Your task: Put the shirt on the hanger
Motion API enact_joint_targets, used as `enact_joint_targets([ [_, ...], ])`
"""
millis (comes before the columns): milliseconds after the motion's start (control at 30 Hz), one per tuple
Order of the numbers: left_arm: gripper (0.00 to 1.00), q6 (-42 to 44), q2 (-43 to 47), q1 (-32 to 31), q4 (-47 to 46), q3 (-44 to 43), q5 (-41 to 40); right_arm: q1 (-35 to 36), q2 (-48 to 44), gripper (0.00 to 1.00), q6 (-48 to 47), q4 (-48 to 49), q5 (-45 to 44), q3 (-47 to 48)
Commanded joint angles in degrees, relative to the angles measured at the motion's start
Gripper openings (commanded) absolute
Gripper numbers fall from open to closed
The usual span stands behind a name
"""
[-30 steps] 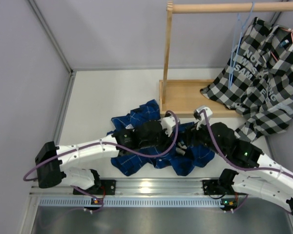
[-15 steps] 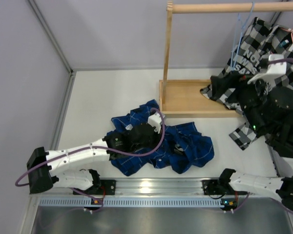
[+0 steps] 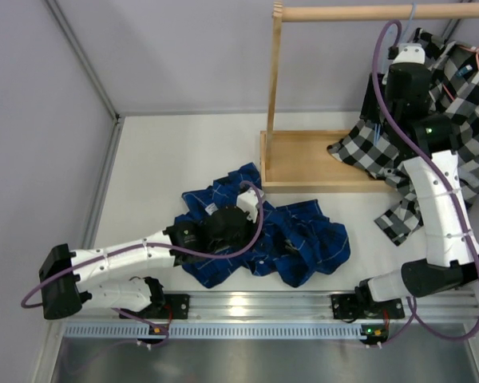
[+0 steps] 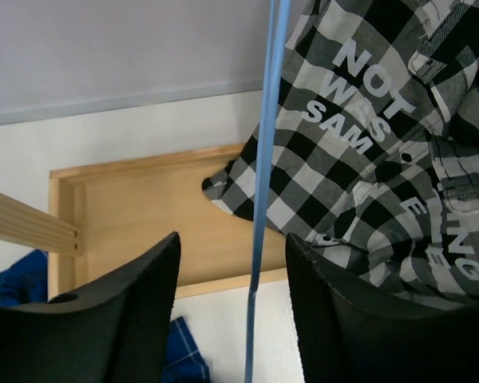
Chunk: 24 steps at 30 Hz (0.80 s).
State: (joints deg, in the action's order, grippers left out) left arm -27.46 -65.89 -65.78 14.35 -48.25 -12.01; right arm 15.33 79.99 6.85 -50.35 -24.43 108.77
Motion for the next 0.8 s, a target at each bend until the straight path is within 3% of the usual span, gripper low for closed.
enact_joint_targets([
  [0,0.0,-1.8,0.1,0.1,-1.0,1.1,1.5,-3.3,0.9,0.48,-1.3,-1.9,5.9,3.2],
  [100,0.0,-1.7,0.1,0.1,-1.1,1.5,1.2,-3.3,1.5,0.43,-2.2,-1.9,5.2,3.1],
  [233,0.0,-1.5,0.0,0.1,-1.0,1.5,0.7,-3.4,1.8,0.27,-2.7,-1.9,5.1,3.1],
  [300,0.0,-1.5,-0.4,0.1,-1.0,1.5,0.8,-3.3,1.9,0.15,-3.1,-1.9,4.9,2.9],
  [633,0.0,-1.2,0.2,0.1,-1.0,1.6,0.4,-3.4,1.7,0.01,-3.2,-1.8,1.1,2.8],
  [767,0.0,-1.4,0.9,0.2,-1.0,1.8,0.1,-3.3,0.9,0.0,-3.6,-1.1,3.1,3.5],
])
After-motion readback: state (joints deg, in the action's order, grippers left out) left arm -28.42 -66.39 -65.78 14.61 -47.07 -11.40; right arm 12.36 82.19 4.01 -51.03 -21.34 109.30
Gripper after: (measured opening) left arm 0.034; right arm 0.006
